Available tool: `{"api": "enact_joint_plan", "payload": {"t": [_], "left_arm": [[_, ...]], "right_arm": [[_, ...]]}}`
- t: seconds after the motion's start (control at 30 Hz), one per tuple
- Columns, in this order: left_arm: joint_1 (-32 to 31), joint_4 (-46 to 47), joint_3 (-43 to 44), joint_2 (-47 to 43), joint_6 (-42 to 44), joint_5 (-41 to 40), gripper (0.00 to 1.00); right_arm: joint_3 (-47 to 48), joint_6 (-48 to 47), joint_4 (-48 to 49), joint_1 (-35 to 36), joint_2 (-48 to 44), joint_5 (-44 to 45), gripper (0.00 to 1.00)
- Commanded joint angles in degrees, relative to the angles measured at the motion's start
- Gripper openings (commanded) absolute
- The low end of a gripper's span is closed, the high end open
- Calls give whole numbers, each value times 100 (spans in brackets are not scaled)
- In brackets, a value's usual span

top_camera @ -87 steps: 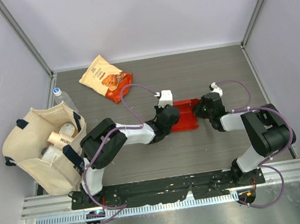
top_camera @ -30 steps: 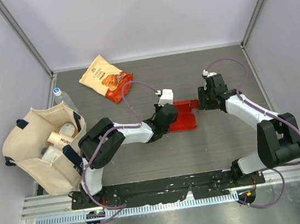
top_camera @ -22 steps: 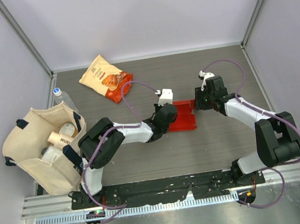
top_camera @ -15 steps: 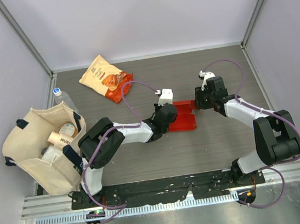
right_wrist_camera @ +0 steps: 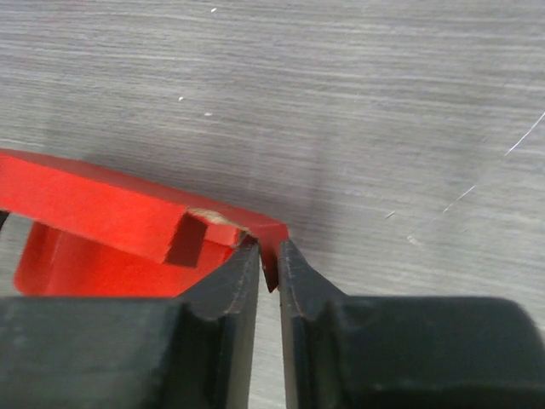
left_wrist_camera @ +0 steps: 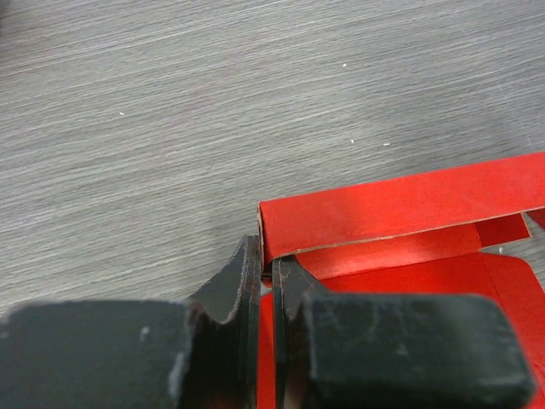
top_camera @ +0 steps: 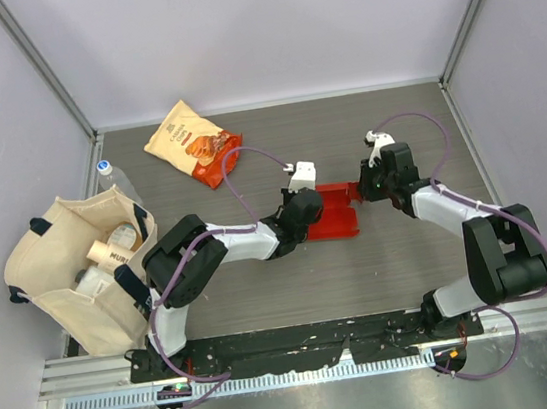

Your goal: Fold the paper box

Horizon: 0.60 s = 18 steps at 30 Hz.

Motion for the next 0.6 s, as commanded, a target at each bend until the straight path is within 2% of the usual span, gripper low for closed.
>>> {"api": "enact_joint_plan", "payload": {"t": [0.0, 0.1, 0.17, 0.3, 0.43, 0.5, 0.57], "left_arm": [[13, -435, 98, 134, -32, 183, 0], [22, -436, 134, 169, -102, 209, 0], [22, -436, 142, 187, -129, 244, 0], [22, -471, 151, 178, -146, 262, 0], [22, -471, 134, 151, -216, 306, 0], [13, -471, 125, 143, -243, 332, 0], [13, -471, 81, 134, -278, 341, 0]], "right_arm": [[-4, 465, -174, 296, -462, 135, 10], [76, 1175, -341, 402, -472, -14, 1], [163, 1572, -395, 516, -463, -32, 1], [427, 2477, -878, 744, -366, 529, 1], [60, 3627, -660, 762, -287, 732, 1], [-178, 3727, -64, 762, -226, 602, 2], [-223, 3500, -26, 789, -182, 584, 3]]}}
